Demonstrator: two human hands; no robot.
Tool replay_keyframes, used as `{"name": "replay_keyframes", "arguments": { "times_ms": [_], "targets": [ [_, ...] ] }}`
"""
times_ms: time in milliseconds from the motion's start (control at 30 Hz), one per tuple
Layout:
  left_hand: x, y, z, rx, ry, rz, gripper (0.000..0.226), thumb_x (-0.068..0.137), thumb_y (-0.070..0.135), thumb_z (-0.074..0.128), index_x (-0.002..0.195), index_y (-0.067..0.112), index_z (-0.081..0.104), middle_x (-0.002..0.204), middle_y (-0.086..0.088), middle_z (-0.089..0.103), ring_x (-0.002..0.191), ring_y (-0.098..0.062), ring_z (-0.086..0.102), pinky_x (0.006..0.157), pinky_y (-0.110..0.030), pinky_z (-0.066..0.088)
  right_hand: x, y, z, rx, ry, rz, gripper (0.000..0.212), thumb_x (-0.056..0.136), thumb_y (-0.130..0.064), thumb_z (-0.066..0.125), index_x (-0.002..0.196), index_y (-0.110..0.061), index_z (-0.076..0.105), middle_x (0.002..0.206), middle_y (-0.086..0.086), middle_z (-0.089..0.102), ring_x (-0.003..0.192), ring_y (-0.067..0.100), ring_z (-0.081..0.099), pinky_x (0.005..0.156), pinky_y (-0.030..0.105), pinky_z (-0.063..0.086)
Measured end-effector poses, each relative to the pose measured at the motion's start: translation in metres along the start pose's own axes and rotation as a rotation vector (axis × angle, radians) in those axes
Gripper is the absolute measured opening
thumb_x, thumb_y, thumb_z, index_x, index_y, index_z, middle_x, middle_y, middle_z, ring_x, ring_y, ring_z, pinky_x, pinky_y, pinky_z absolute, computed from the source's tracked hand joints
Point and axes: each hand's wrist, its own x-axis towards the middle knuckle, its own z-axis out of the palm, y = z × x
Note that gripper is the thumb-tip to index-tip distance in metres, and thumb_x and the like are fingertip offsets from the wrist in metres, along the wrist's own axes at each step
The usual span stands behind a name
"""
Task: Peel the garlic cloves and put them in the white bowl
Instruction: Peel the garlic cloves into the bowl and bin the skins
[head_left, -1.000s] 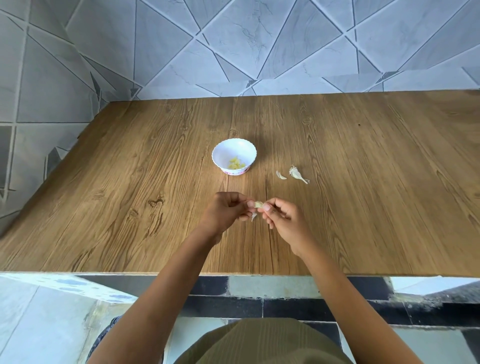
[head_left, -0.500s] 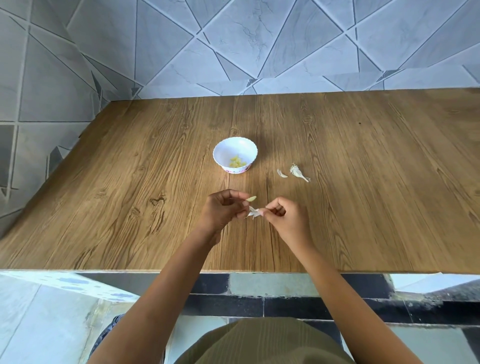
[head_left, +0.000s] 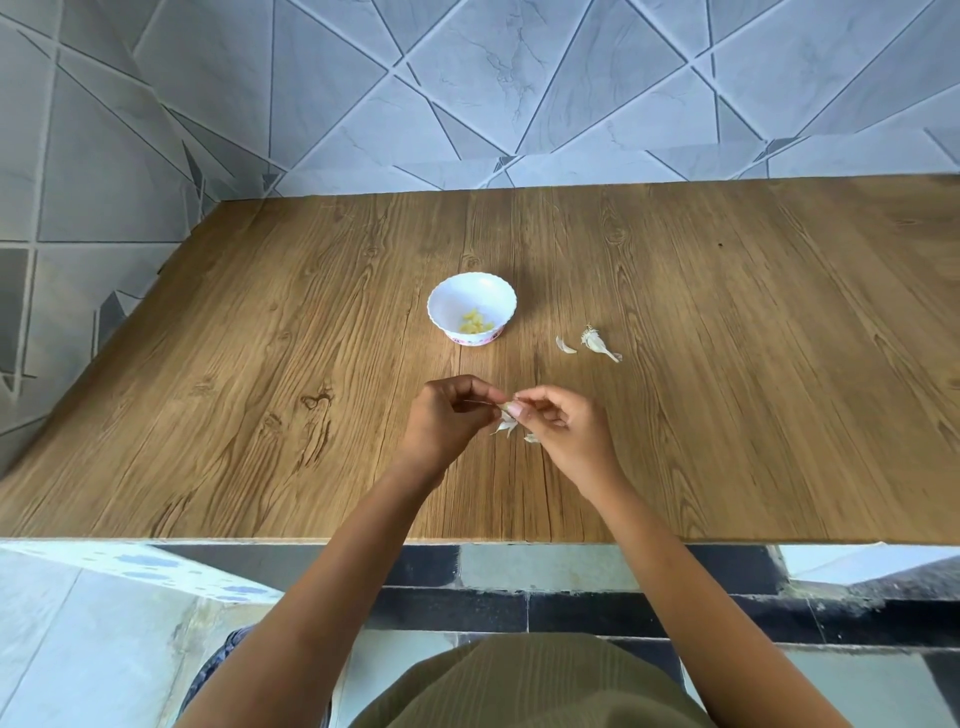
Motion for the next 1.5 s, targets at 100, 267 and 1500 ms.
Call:
{"name": "replay_keyframes", "arguments": {
  "times_ms": [100, 267, 1500],
  "targets": [
    [-0.002, 0.003, 0.0, -0.065, -0.039, -0.011, 0.018, 0.08, -0.007, 0.066, 0.087, 0.01, 0.068, 0.079, -0.004, 0.069, 0.072, -0.008, 0.064, 0.071, -0.02, 0.054, 0.001, 0.0, 0.0, 0.074, 0.005, 0.057, 0.004, 0.085, -0.011, 0.068, 0.089, -0.012, 0.069, 0.075, -0.005, 0.067, 0.066, 0.001, 0.063, 0.058, 0.019, 0.051],
    [-0.002, 0.003, 0.001, -0.183, -0.093, -0.09, 0.006, 0.086, 0.001, 0.064, 0.091, 0.0, 0.066, 0.074, -0.005, 0.07, 0.068, -0.008, 0.066, 0.067, -0.021, 0.054, -0.004, -0.007, -0.001, 0.302, 0.006, 0.157, 0.007, 0.088, -0.005, 0.063, 0.089, -0.01, 0.067, 0.069, -0.002, 0.066, 0.061, -0.002, 0.061, 0.058, 0.015, 0.05],
    [0.015, -0.008, -0.022, 0.1, 0.135, -0.072, 0.017, 0.081, -0.002, 0.068, 0.081, 0.015, 0.071, 0.08, -0.002, 0.07, 0.071, -0.009, 0.064, 0.068, -0.021, 0.052, -0.013, 0.021, -0.018, -0.541, 0.01, -0.157, 0.028, 0.09, -0.01, 0.058, 0.117, -0.009, 0.063, 0.111, 0.004, 0.067, 0.097, 0.021, 0.064, 0.083, 0.039, 0.054]
  ]
}}
